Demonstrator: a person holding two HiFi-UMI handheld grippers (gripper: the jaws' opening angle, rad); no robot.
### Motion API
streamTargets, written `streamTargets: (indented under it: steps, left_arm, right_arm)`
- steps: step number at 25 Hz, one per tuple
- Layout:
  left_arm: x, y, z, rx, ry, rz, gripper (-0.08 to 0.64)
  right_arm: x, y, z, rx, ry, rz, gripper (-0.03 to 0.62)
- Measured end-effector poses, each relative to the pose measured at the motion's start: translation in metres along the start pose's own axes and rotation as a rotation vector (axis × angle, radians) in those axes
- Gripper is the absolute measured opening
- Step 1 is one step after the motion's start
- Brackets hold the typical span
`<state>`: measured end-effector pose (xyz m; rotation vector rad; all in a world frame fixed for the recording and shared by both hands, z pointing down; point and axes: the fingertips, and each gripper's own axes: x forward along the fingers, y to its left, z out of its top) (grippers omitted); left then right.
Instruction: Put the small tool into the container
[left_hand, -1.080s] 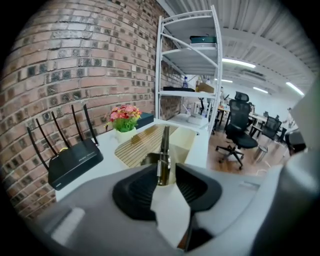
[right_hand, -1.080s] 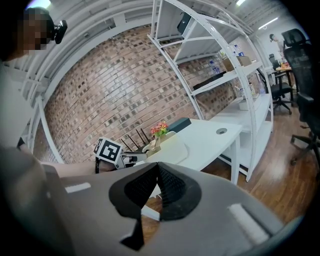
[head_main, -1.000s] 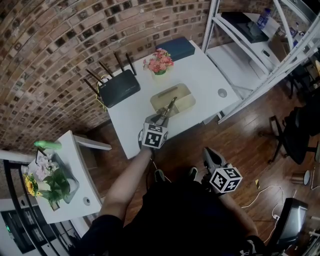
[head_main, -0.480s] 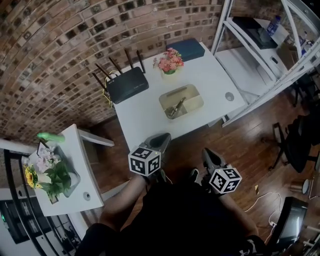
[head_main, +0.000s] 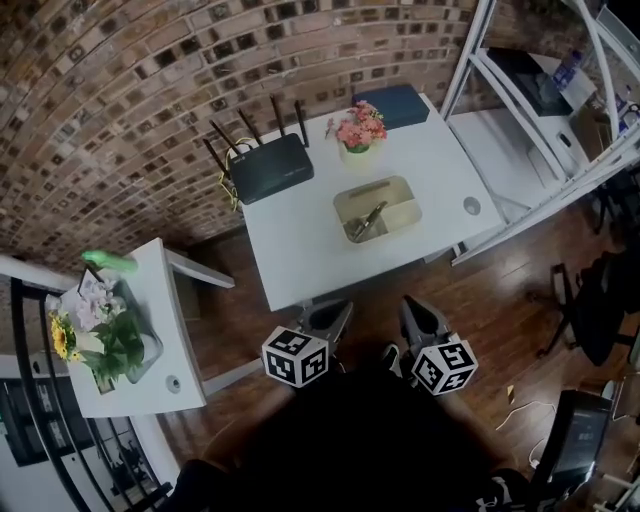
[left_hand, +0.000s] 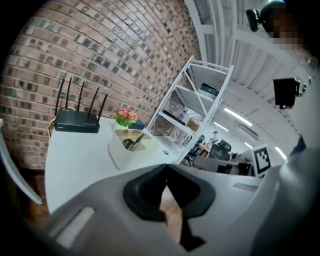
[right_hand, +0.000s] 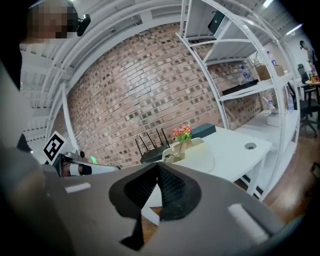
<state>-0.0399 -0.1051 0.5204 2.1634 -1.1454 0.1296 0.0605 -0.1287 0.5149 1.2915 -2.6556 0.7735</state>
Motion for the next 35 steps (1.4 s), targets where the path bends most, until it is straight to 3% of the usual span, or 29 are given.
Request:
streamTargets:
  steps: [7,35]
  left_arm:
    - [0.001,0.000,0.001,0.025,-0.012,0.020,0.003]
    - [0.011,0.000,0.000,0.049,0.017,0.019,0.003]
  right_arm:
    - [0.003,0.005,0.006,-0.039,-0.017,0.038,0.009]
    - [0.004,0.000,0.010,-0.046,-0.021,0.031,0.009]
